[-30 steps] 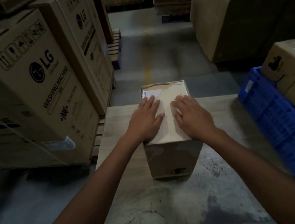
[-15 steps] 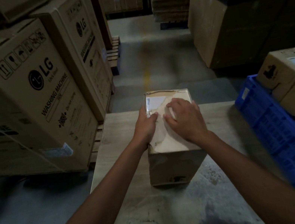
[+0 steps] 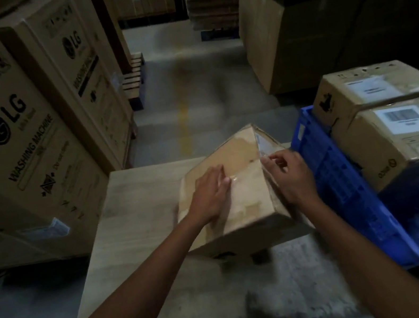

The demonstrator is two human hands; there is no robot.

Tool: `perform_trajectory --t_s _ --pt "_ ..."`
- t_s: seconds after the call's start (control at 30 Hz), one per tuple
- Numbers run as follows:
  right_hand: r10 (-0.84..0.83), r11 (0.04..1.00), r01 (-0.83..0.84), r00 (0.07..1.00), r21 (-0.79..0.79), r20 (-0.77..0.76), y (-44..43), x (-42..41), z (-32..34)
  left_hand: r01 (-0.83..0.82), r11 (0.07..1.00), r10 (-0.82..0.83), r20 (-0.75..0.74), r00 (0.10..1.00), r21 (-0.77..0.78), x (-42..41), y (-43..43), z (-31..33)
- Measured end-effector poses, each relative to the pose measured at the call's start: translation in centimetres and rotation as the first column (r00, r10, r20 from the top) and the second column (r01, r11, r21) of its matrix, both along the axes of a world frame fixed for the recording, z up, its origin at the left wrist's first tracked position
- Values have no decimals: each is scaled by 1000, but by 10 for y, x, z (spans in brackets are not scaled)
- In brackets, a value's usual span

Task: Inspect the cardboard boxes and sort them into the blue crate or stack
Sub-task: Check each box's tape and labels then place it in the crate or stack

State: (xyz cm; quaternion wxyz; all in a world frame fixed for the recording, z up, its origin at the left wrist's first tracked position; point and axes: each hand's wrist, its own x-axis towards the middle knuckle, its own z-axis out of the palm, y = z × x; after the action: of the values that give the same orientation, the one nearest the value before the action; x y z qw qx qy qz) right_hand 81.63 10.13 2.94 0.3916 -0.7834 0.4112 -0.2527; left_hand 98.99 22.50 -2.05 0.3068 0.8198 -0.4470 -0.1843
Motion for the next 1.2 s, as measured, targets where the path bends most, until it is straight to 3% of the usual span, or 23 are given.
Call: perform_trajectory --t_s 0.1,0.2,0.37,0.5,0.6,0.67,0.73,0.87,1.2 --pt "-12 954 29 998 299 -58 -26 -22 -14 35 990 -52 120 991 140 -4 -1 -23" --pt "17 882 15 998 470 -65 -42 -35 -33 76 979 -115 205 972 190 -9 2 -32" --pt "17 859 74 985 507 -174 -30 -32 -85 52 935 -167 310 936 350 -6 28 -54" --pt "33 930 33 984 366 -173 5 -15 -107 -128 918 -17 358 934 376 -4 63 -66" --pt "119 992 -95 926 84 -357 28 5 -114 -124 909 -23 345 938 398 15 85 -67" --pt "194 955 -273 868 -113 -457 38 20 -115 -96 905 -54 338 940 413 32 97 -64" --pt "285 868 -453 788 -202 -545 46 38 -113 -85 908 -74 355 932 411 51 107 -63" --pt "330 800 -573 667 -177 -667 57 82 -112 -89 909 -81 382 921 408 94 121 -62" --pt "318 799 -574 658 -182 -682 69 228 -110 -119 908 -56 396 917 402 240 134 -70"
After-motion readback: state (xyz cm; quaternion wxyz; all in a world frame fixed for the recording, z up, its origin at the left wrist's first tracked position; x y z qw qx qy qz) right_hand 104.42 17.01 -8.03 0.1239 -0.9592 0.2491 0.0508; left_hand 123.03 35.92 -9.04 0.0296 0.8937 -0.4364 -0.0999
